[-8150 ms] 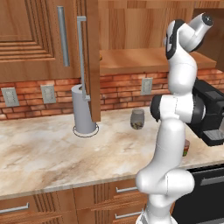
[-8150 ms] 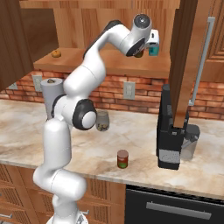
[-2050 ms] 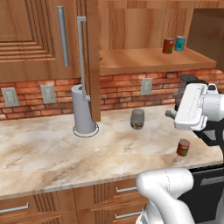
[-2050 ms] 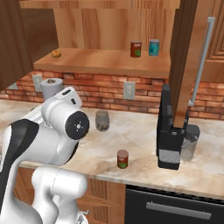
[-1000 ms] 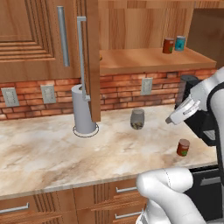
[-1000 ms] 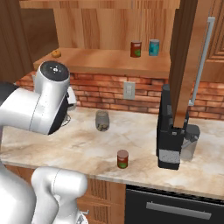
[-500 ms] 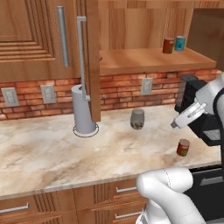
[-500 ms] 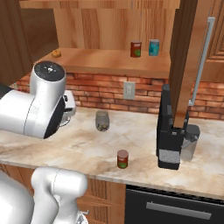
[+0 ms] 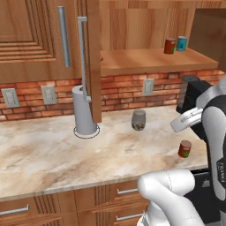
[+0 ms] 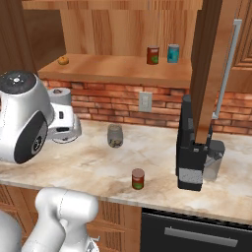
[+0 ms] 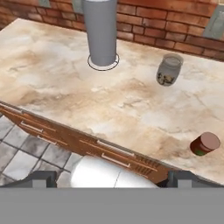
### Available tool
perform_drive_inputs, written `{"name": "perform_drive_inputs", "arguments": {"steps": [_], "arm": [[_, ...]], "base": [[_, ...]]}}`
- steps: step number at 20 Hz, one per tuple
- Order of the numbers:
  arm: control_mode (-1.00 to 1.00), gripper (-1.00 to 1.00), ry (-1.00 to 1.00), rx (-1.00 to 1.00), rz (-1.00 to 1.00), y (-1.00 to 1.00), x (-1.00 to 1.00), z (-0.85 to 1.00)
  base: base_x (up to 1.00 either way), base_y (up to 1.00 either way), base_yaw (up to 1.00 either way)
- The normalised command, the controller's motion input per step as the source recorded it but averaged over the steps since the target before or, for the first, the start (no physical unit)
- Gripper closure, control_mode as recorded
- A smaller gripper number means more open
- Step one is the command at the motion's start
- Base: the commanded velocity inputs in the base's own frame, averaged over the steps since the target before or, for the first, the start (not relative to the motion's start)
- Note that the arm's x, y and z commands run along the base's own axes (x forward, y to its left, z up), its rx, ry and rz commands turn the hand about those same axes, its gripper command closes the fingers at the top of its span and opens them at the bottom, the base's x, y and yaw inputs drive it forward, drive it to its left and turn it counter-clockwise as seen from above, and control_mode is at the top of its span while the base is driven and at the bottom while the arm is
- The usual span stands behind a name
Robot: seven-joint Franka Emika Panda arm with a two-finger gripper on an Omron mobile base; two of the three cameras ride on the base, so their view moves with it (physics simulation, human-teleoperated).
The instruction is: Pick the cans from the counter and place them in their designated side in the cabinet.
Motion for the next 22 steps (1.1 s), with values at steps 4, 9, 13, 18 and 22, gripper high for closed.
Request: {"name": "perform_drive_inputs", "arguments": {"steps": [4,9,13,18,22], "arm": [[-1.00,-1.00,0.11,-0.09,-0.06,-0.33,0.00,0.00],[-1.00,-1.00,0.14,-0.13,-0.08,-0.34,0.00,0.00],[-1.00,-1.00,0.15,-0.13,-0.09,-0.28,0.00,-0.01],[-1.00,-1.00,0.06,-0.05,-0.08,-0.23,0.00,-0.08],[-1.00,-1.00,0.00,0.00,-0.07,-0.14,0.00,-0.18]], "base": [[0.00,0.00,0.00],[0.00,0.00,0.00],[0.00,0.00,0.00],[0.00,0.00,0.00],[0.00,0.00,0.00]]}}
